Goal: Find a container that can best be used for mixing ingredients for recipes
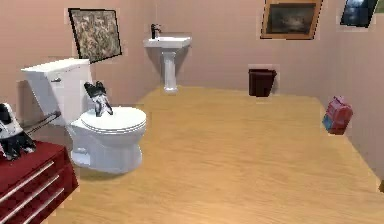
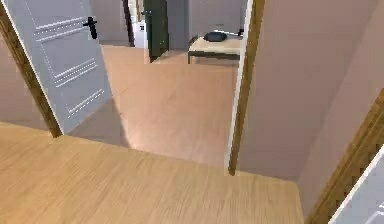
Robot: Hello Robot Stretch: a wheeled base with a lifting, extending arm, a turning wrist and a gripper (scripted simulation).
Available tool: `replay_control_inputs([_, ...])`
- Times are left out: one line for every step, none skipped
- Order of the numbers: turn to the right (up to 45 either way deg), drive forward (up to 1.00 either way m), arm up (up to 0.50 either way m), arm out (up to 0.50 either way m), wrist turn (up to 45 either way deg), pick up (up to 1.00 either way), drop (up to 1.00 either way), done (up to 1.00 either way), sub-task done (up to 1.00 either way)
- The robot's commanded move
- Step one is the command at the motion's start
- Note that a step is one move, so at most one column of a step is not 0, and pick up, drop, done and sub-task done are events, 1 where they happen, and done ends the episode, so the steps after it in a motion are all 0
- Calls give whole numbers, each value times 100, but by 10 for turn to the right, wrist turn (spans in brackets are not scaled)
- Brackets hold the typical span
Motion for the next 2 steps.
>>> replay_control_inputs([450,0,0,0,0,0,0,0,0])
replay_control_inputs([360,0,0,0,0,0,0,0,0])
